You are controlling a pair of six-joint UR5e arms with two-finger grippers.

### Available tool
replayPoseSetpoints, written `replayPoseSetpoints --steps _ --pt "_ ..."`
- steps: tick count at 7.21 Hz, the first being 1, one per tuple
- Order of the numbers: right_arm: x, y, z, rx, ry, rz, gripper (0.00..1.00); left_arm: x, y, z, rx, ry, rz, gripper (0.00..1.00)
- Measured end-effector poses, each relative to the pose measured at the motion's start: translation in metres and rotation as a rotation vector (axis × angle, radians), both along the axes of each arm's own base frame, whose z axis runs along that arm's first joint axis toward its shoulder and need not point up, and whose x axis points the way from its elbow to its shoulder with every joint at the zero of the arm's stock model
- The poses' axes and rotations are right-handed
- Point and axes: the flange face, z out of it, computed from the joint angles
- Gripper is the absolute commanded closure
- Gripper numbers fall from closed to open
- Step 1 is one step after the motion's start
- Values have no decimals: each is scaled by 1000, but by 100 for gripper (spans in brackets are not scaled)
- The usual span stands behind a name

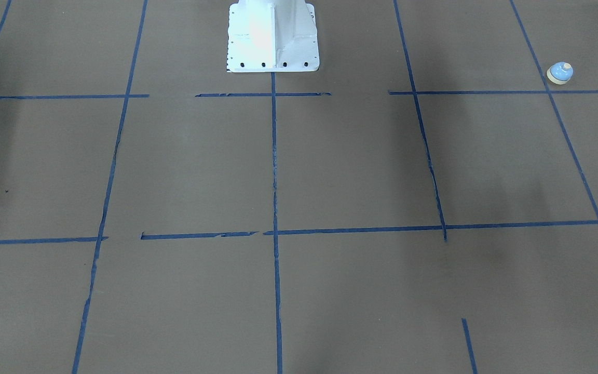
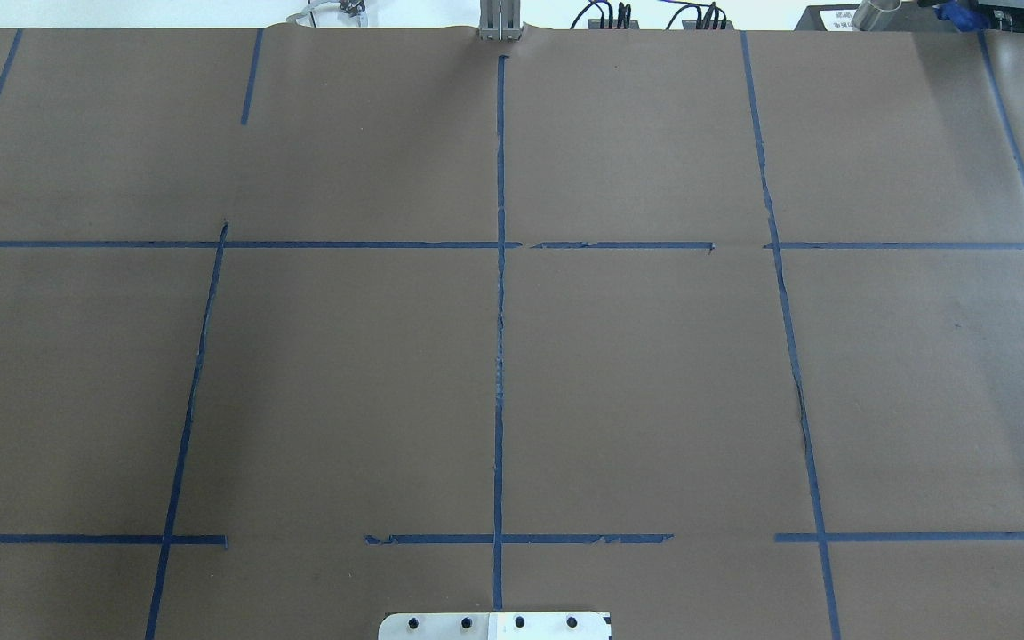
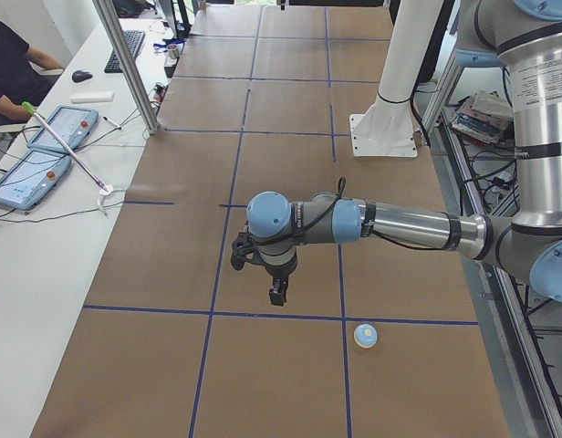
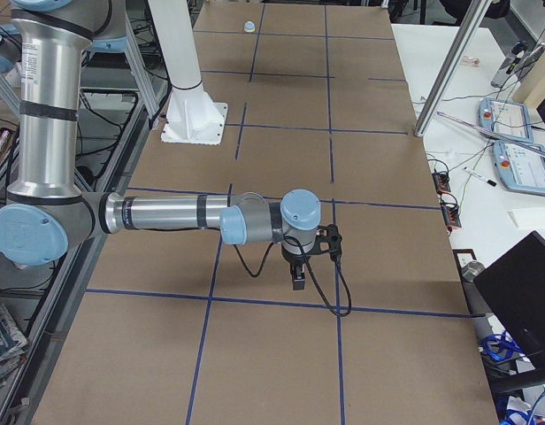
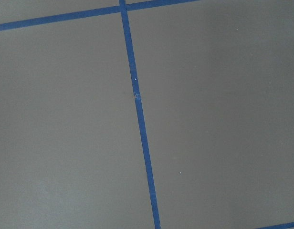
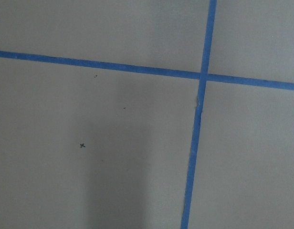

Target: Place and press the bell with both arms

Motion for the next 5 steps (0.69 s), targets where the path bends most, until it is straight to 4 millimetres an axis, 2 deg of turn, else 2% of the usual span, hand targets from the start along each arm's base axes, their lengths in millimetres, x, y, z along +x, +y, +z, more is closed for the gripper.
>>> replayPoseSetpoints --steps 3,5 --pt "15 3 -15 18 -7 32 0 0 -4 -3 8 -2 -1 0" --pt "12 3 -23 15 -8 23 0 0 -2 -4 7 -8 -3 0"
